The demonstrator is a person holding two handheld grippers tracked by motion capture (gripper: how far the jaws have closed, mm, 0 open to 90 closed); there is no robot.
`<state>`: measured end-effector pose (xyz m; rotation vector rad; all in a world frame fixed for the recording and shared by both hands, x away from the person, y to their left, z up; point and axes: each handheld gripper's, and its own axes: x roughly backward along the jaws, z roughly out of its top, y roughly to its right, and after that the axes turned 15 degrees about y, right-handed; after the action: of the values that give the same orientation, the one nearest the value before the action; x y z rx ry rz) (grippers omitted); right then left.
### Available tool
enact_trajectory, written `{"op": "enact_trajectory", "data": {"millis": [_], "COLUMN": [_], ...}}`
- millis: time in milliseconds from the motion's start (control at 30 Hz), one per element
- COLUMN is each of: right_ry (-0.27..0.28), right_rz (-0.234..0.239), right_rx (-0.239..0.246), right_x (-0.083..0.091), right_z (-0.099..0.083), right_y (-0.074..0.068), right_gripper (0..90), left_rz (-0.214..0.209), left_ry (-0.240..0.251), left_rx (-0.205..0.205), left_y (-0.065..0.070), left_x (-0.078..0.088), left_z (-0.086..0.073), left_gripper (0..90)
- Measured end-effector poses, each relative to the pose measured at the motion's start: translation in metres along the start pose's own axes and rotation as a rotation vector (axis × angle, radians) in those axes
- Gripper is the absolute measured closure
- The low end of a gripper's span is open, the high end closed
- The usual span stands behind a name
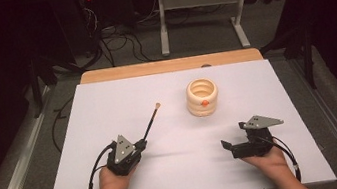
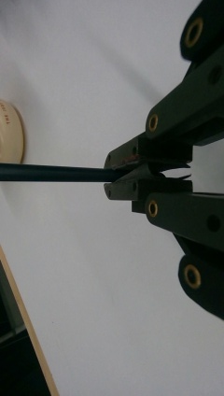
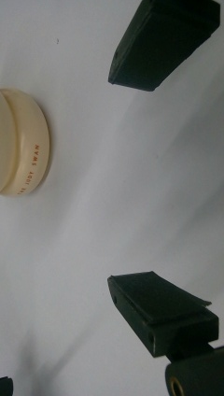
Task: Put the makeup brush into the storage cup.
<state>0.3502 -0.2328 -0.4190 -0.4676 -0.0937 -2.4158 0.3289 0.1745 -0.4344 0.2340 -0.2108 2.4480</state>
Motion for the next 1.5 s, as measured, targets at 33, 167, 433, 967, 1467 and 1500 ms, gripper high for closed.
{"op": "enact_trajectory", "data": {"millis": [33, 167, 433, 967, 1467, 1500], "right_ry": [0.002, 0.011, 0.02, 0.077, 0.137, 0.138], "right_rz": [-0.001, 0.007, 0.01, 0.039, 0.046, 0.048], "right_rx": [-0.001, 0.0, -0.002, -0.003, 0.033, 0.034], "right_x": [0.0, 0.0, 0.001, 0.006, 0.005, 0.004], "right_z": [0.0, 0.0, -0.002, 0.004, 0.008, 0.009], "right_y": [0.0, 0.001, 0.001, 0.0, -0.007, -0.008], "right_gripper": [6.2, 6.2, 6.5, 10.1, 13.6, 13.8], "left_rz": [-0.002, -0.018, -0.046, -0.078, -0.112, -0.113], "left_ry": [0.001, 0.009, 0.039, 0.067, 0.133, 0.138], "left_rx": [0.012, 0.041, 0.102, 0.129, 0.138, 0.14], "left_y": [0.0, -0.001, 0.0, 0.006, 0.017, 0.016], "left_x": [0.0, 0.0, 0.001, -0.001, -0.011, -0.011], "left_z": [0.0, 0.0, 0.003, 0.02, 0.026, 0.026], "left_gripper": [85.1, 85.1, 85.1, 85.3, 85.3, 85.3]}}
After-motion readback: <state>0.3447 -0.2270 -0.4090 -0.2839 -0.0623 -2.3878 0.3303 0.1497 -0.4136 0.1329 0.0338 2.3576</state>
